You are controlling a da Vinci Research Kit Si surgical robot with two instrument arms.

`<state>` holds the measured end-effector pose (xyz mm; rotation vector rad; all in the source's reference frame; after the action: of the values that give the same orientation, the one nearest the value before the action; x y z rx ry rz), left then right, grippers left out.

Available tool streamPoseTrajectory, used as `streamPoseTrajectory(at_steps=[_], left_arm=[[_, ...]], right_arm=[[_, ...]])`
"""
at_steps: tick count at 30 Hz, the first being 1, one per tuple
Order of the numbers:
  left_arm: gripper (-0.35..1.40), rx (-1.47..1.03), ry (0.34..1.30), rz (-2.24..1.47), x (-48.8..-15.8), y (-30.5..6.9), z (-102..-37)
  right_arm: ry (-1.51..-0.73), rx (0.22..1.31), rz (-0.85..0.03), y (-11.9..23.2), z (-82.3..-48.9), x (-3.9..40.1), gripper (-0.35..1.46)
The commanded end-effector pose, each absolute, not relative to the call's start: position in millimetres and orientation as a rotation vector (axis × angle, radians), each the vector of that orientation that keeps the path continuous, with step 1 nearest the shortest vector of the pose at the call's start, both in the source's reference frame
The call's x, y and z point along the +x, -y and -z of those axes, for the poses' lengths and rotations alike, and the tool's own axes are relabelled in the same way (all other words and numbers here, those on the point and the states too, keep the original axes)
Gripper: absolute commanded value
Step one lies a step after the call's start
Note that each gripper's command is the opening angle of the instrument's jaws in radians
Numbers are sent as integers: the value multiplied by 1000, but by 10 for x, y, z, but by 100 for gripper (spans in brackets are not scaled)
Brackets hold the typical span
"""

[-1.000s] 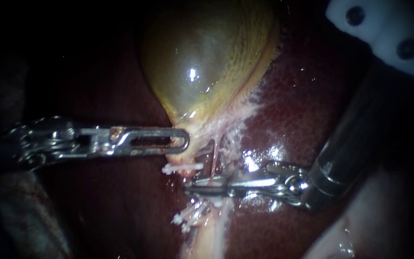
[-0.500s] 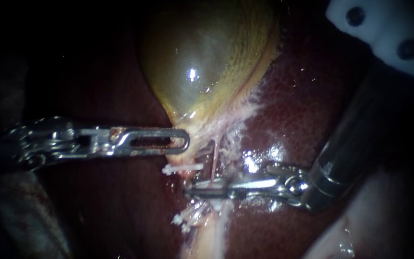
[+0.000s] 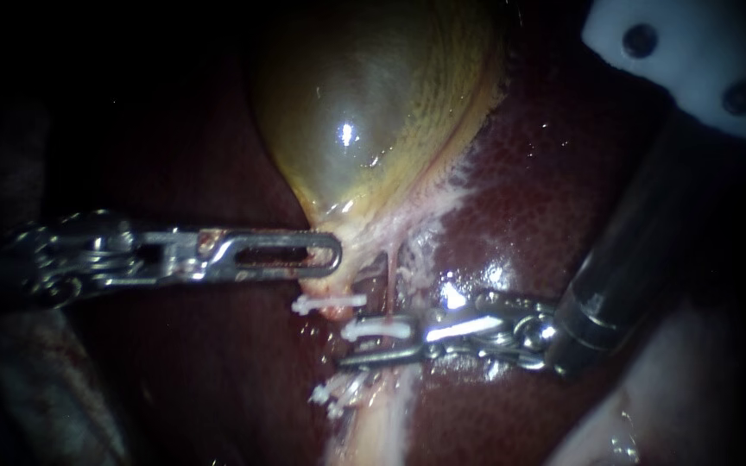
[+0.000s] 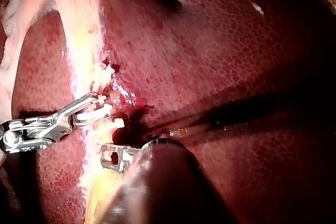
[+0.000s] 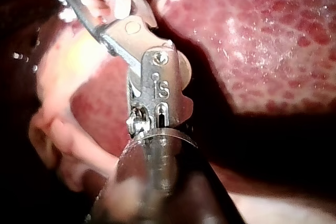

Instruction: Going back second clip right tube

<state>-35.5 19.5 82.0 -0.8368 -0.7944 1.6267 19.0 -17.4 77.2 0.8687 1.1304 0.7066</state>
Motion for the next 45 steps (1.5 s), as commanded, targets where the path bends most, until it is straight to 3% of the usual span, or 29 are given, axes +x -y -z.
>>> streamPoseTrajectory(at_steps=[1,12,25,45], left_arm=[[-35,-836,795,-1627,-355,-195,-820],[-35,-836,795,-1626,-355,-194,-817],[-35,-836,795,-1626,-355,-194,-817],[-35,-836,794,-1626,-357,-196,-822]], right_arm=[[-1140,853,-687,172,-771,189,50],[-1187,757,-547,161,-770,178,49],[-1186,731,-545,156,-768,145,48],[-1197,634,-533,134,-715,64,48]])
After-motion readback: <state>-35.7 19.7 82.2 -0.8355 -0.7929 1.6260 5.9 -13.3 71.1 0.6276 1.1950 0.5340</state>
